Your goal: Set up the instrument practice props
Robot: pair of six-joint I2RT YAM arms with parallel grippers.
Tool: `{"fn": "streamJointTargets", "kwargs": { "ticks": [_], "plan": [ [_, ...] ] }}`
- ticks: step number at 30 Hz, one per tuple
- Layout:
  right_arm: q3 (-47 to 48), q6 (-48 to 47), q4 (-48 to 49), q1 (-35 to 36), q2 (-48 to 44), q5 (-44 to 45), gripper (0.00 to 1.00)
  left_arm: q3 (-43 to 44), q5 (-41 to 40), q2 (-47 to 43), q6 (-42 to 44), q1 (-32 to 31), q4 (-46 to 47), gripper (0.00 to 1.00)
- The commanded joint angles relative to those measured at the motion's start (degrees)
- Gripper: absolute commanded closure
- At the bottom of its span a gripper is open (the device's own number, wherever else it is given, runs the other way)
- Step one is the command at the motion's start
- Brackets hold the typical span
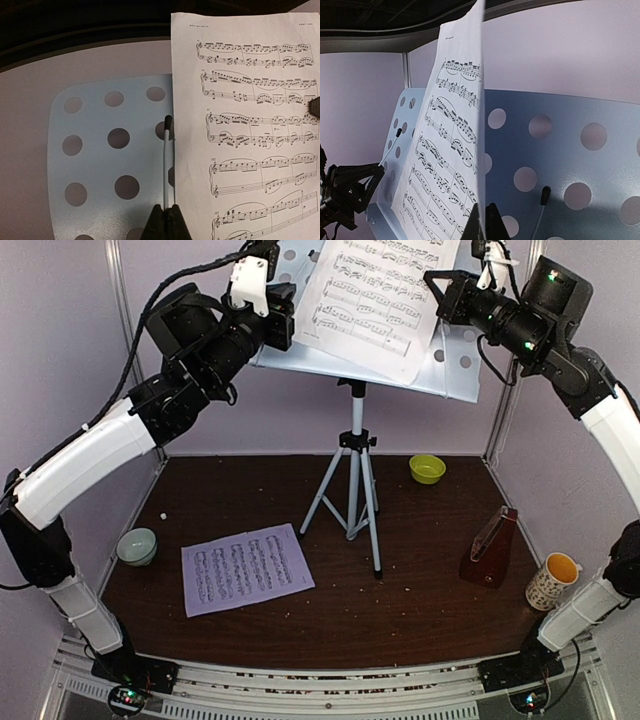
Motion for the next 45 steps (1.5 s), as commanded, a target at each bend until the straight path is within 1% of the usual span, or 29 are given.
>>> {"fn": "streamJointTargets", "kwargs": {
  "ticks": [1,3,6,10,15,22,35,40,42,45],
  "plan": [
    [2.53,-1.36,0.52,0.42,1.23,-0.09,1.0,-0.84,1.36,-2.73,1.44,0.1,9.28,1.0],
    [2.56,-2.15,1.77,0.8,1.91,-1.54,1.0,-1.36,3.01,-2.98,1.33,0.1,9.34,1.0],
    [5.65,-3.8,2.56,1.54,3.66,-3.31,1.0,-1.94,4.7,-3.1,1.47,0.1,9.22,1.0],
    [6.72,-9.15,4.75,1.96,5.43,-9.8,1.0,-2.51,5.86,-3.4,1.72,0.1,9.13,1.0],
    [9.67,-13.52,4.92,1.96,7.92,-12.75,1.0,-3.77,7.35,-4.31,2.25,0.1,9.7,1.0],
    [11.89,-13.97,6.85,2.09,11.37,-19.28,1.0,-4.7,8.06,-4.83,2.45,0.1,11.15,1.0],
    [16.55,-17.47,5.61,2.84,15.45,-23.56,1.0,-6.13,8.9,-5.5,2.39,0.1,12.88,1.0],
    [17.21,-17.64,5.7,2.93,16.42,-23.85,0.96,-6.8,8.97,-5.84,2.34,0.1,13.28,1.0],
    [17.21,-17.35,5.95,2.93,16.6,-23.39,0.9,-6.82,8.95,-5.94,2.34,0.1,13.33,1.0],
    [17.21,-17.03,6.38,3.06,16.77,-22.9,0.86,-6.99,8.95,-6.03,2.43,0.1,13.45,1.0]
  ]
}}
